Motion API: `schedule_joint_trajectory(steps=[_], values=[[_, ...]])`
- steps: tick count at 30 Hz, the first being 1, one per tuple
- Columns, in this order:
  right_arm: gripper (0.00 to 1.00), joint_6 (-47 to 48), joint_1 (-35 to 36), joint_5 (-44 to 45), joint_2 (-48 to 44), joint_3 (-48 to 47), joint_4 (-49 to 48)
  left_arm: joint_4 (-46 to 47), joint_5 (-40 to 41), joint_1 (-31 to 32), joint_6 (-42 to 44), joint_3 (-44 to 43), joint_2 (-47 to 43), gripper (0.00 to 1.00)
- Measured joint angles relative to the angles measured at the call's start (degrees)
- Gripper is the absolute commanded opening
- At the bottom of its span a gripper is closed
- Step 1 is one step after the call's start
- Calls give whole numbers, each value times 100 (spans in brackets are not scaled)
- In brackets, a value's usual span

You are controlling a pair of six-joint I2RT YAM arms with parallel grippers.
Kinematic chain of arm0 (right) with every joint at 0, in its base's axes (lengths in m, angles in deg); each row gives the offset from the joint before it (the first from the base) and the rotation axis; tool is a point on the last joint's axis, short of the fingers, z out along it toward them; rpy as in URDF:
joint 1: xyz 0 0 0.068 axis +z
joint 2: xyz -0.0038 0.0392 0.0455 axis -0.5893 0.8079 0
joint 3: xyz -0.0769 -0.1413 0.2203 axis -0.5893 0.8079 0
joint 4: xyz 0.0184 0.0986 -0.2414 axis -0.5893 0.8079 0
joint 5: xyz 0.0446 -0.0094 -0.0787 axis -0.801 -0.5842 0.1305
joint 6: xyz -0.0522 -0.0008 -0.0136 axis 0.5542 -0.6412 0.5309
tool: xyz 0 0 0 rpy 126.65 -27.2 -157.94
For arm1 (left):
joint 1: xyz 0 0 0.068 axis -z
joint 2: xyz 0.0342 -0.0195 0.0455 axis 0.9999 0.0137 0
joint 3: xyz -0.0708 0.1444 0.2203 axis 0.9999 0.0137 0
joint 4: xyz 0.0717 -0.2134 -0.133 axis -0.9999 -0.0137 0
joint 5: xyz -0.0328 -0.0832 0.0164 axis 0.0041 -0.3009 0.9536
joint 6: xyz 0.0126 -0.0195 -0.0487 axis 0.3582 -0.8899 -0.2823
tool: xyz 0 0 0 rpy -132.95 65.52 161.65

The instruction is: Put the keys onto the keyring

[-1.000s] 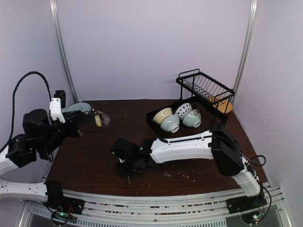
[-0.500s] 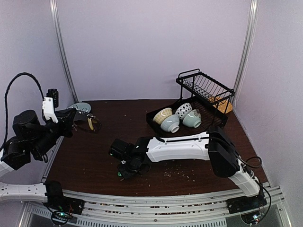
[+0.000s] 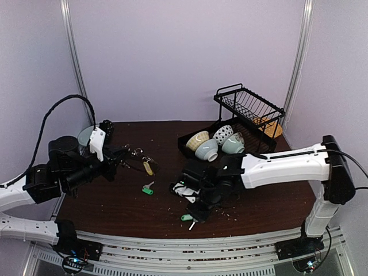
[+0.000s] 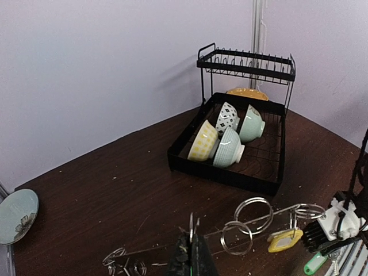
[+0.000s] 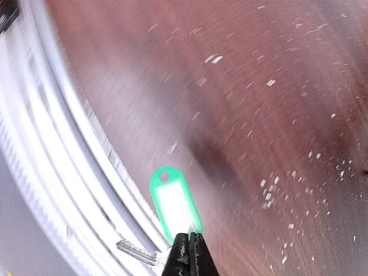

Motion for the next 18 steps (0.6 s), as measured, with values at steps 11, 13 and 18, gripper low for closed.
schedule_joint_trajectory(steps=[11,13,18], values=[[0,1867,13,-514,522,321,262,216,-363,2,-63,-2,404,0],[0,2232,11,-479,542,313,219,214,-310,0,-120,-15,407,0],[0,3246,-31,-319,529,310,-17,149,-155,0,-256,-192,496,0]])
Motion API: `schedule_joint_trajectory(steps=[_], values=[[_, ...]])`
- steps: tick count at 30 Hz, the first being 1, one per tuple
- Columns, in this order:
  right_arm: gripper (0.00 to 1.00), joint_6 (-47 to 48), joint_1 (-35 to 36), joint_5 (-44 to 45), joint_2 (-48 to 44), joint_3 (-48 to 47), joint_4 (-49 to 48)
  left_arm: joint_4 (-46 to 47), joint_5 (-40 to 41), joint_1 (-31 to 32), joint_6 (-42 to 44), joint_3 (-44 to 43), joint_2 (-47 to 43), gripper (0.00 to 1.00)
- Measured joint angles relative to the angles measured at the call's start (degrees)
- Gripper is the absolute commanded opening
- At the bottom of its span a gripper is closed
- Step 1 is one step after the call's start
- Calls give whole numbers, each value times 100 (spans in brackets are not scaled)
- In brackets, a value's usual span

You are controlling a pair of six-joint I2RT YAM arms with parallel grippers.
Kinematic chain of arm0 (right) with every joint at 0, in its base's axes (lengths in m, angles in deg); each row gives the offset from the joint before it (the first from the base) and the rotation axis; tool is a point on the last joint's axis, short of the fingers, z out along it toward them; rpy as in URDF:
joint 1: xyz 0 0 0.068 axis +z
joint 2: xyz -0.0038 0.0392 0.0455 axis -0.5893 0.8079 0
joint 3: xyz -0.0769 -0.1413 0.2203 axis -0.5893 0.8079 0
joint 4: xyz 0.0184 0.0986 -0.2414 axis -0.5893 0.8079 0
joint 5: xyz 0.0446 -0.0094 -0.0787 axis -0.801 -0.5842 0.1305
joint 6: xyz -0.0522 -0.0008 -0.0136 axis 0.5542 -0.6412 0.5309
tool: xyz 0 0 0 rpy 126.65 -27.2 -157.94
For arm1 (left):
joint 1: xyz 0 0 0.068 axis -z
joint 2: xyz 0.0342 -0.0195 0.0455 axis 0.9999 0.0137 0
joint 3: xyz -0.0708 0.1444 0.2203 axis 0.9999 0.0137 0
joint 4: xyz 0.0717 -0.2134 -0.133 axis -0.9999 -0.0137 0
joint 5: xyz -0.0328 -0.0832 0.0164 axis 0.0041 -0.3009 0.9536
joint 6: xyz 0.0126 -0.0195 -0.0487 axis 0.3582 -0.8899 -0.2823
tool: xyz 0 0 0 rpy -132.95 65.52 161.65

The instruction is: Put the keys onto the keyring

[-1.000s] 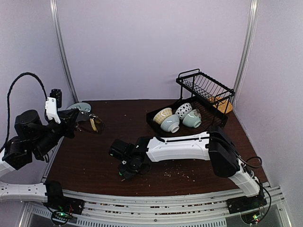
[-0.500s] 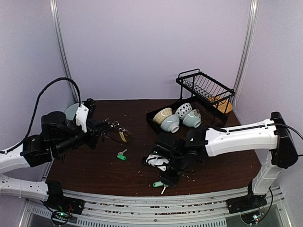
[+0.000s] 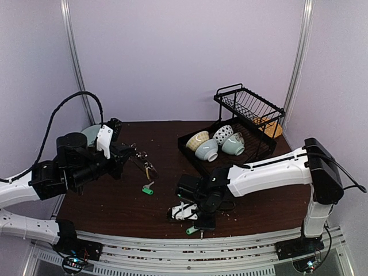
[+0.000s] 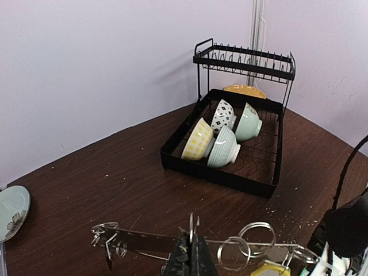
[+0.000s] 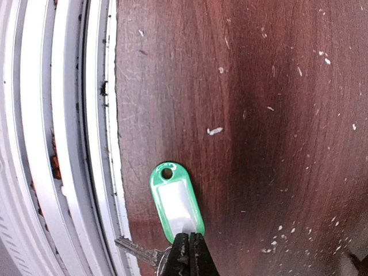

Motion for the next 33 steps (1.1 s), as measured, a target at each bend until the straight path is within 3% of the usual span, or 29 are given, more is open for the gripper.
schedule_joint_trajectory(steps=[14,23,30,33], values=[[1,1659,-516,186,457,-260,-111,-90,61,0,-225,-57,13,0],[37,1840,-511,566,474,-404,-356,-175,85,0,-286,-57,11,0],[57,1364,-509,907,181,-396,-968,-197,101,0,-295,-57,0,0],[56,675,-511,914,-201,-396,-1375,-197,103,0,-295,-57,-17,0]])
